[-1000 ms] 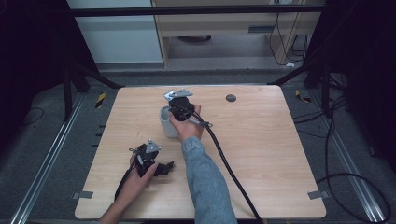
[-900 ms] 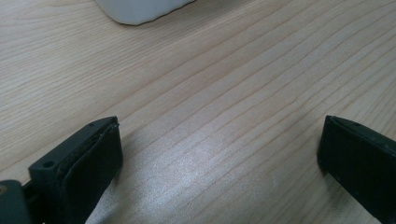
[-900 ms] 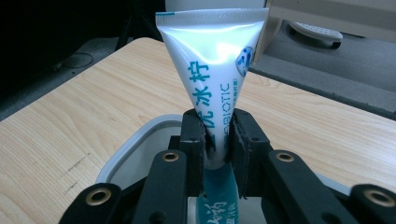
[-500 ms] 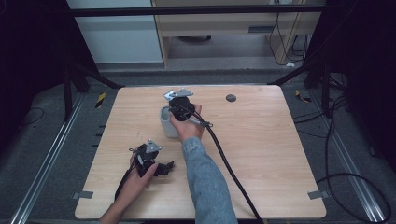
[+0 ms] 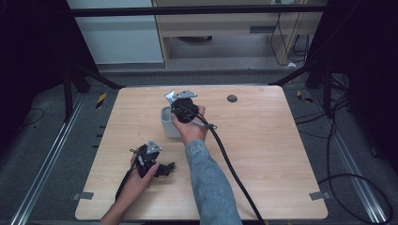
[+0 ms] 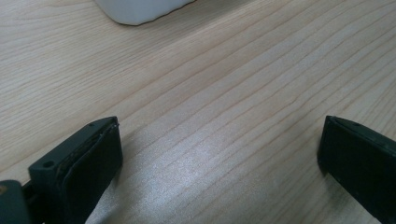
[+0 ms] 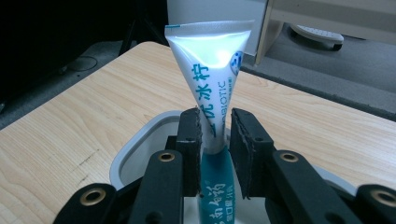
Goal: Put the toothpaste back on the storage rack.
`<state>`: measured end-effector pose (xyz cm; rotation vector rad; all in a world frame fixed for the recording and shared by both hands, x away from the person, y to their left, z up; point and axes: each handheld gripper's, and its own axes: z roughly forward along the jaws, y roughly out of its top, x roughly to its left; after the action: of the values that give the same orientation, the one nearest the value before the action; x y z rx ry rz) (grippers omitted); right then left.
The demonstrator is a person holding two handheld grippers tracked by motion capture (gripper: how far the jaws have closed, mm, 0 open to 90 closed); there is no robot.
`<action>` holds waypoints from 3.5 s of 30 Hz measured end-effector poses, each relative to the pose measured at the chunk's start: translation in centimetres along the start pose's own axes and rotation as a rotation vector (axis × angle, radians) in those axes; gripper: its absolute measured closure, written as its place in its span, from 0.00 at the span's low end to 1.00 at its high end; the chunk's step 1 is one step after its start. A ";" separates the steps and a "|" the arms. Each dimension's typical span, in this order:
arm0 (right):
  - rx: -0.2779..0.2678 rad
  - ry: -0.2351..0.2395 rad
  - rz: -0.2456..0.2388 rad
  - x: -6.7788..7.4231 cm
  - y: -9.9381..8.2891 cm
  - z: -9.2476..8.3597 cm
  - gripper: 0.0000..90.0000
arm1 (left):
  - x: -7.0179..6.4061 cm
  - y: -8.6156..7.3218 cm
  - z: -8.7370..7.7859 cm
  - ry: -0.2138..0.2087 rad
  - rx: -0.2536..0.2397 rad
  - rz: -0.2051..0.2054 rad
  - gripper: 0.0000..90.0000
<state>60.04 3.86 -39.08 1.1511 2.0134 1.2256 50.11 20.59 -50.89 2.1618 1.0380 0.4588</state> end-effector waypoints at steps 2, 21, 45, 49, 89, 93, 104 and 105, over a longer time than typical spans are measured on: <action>0.005 -0.002 -0.001 -0.1 0.0 -0.2 0.82 | 0.0 0.0 0.0 0.000 0.000 0.000 0.00; 0.032 -0.001 -0.026 -2.1 0.8 -3.8 0.77 | 0.0 0.0 0.0 0.000 0.000 0.001 0.00; 0.017 0.044 0.000 -5.1 1.1 -8.5 0.31 | 0.0 0.1 0.1 0.002 -0.001 -0.003 0.00; 0.007 0.033 -0.009 -5.8 0.9 -8.9 0.22 | 0.0 0.1 0.1 0.002 0.000 -0.002 0.00; 0.166 -0.106 0.085 -14.9 -6.9 -11.1 0.12 | -0.1 0.0 0.0 -0.001 0.003 0.001 0.00; 0.187 -0.118 0.108 -15.9 -8.6 -11.1 0.12 | -0.1 0.0 0.0 -0.001 0.003 0.002 0.00; 0.245 -0.159 0.177 -18.7 -13.2 -11.4 0.13 | -0.1 0.0 0.0 -0.001 0.003 0.001 0.00; 0.248 -0.160 0.182 -18.9 -13.5 -11.4 0.13 | -0.1 0.0 0.0 -0.001 0.003 0.001 0.00</action>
<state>55.55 -20.69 -45.88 1.5290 2.0142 0.9491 50.10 20.50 -50.88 2.1647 1.0377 0.4571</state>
